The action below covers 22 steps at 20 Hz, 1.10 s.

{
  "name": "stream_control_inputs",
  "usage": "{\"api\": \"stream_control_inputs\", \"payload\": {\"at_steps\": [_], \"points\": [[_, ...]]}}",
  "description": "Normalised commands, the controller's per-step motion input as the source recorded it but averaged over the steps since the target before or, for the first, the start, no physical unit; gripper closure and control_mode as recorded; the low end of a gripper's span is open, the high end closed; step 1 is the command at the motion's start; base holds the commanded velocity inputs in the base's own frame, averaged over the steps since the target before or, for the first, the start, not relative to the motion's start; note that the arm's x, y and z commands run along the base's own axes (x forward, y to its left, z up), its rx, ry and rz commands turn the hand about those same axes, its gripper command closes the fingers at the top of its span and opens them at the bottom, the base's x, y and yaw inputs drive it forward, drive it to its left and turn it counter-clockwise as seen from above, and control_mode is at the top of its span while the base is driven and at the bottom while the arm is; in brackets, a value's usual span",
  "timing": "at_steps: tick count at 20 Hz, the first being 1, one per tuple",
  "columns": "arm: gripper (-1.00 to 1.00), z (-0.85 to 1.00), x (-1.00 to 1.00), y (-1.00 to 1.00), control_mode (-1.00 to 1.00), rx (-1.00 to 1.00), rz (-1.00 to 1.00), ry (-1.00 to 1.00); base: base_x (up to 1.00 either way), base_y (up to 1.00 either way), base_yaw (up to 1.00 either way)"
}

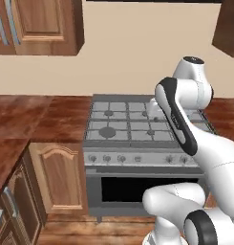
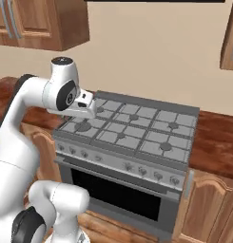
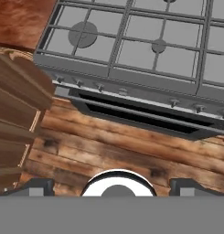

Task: Pick the cup and bowl from the counter and place them on the counter next to the sink.

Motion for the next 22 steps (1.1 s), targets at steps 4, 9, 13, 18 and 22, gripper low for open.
{"api": "stream_control_inputs", "payload": {"at_steps": [4,9,13,18,22], "points": [[-1.00,0.00,0.00,0.00,1.00,0.00,0.00,0.00,-0.04,-0.06,0.56],[-1.00,0.00,0.00,0.00,1.00,0.00,0.00,0.00,-0.31,-0.09,0.51],[-1.00,0.00,0.00,0.00,1.00,0.00,0.00,0.00,-0.07,-0.02,0.54],[-1.00,0.00,0.00,0.00,1.00,0.00,0.00,0.00,0.34,-0.21,0.55],[-1.00,0.00,0.00,0.00,1.00,0.00,0.00,0.00,0.53,-0.26,0.57]]}}
